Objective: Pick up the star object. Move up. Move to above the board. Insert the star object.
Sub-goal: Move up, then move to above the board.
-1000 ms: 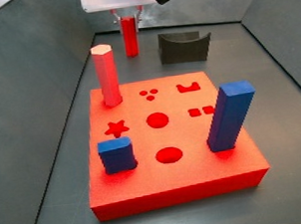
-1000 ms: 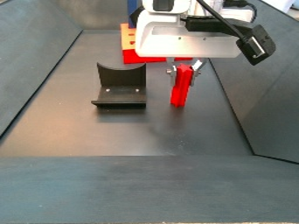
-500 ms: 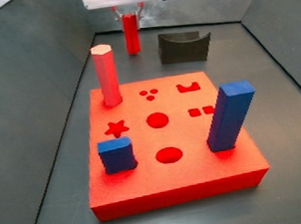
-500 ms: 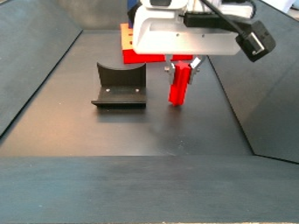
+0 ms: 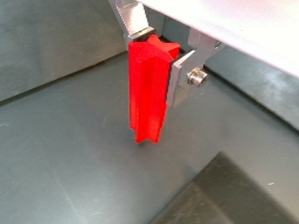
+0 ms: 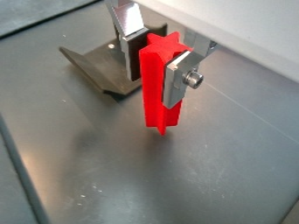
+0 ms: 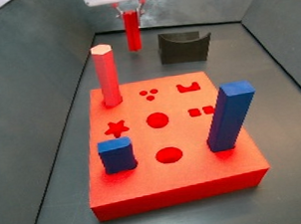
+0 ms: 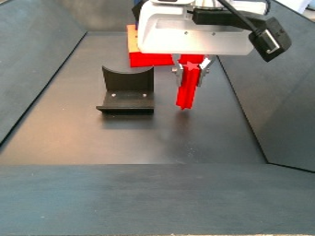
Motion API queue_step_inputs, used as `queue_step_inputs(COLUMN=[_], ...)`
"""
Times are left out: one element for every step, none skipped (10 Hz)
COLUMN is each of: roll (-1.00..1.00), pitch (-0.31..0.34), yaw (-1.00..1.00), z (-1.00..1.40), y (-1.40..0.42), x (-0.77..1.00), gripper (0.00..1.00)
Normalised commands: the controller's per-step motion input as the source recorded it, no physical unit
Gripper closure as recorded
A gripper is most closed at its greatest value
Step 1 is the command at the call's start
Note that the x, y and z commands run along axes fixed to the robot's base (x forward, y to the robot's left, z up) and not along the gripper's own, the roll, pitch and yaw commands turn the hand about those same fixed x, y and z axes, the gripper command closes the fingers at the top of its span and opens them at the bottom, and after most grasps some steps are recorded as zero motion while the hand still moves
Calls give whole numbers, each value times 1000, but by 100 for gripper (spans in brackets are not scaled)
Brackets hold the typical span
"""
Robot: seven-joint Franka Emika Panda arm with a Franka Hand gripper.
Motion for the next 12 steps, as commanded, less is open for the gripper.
queue_step_inputs(roll=[-6,13,26,53,-129,-114,-95,-62,-35,-11,3,25], pitch=[5,-4,-4,21,258,255,215,159,124,107,100,94], yaw=[-9,-8,-6,-6,157,147,110,66,39,17,6,-6], z=[745,591,497,226,1000,1000,1000,1000,1000,1000,1000,1000], y=[-83,-67,-49,-18,129,134,123,113,107,104,101,94], x=[-46,-63,-54,-36,-140,-137,-124,-109,-101,-93,-87,-73], gripper=[100,100,100,100,100,100,100,100,100,100,100,100])
